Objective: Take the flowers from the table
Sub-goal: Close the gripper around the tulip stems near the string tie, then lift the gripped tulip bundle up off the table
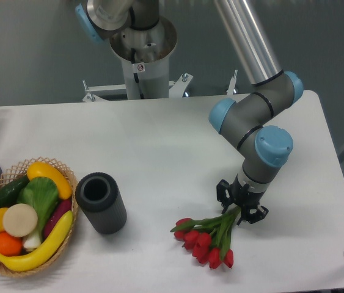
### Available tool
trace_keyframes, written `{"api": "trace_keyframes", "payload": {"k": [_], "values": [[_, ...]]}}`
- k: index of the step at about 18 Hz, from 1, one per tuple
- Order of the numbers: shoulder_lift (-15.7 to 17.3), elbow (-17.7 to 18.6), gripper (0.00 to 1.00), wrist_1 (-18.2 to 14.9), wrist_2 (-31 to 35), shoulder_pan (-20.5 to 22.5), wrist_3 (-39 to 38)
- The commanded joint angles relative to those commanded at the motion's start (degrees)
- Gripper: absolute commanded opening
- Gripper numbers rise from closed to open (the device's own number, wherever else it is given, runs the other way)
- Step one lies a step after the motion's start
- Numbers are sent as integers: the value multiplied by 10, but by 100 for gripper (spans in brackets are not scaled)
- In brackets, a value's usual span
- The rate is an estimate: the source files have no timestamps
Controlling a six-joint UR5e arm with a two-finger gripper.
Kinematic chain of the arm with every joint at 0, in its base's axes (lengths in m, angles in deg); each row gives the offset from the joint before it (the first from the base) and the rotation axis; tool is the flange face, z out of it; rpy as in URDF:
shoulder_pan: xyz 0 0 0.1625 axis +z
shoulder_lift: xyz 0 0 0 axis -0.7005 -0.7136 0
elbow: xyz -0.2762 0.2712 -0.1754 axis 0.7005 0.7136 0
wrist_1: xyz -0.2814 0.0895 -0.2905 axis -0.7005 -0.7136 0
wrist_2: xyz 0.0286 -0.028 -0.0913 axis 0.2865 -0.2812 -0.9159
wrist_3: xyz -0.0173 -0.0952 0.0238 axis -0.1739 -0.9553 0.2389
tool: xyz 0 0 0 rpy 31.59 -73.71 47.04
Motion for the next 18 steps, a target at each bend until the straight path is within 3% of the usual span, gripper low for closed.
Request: {"api": "trace_keyframes", "payload": {"k": [4, 8, 18], "values": [[1, -4, 22, 0, 0, 0, 0], [2, -5, 18, 0, 0, 1, 0], [50, -45, 18, 0, -8, 3, -1]]}}
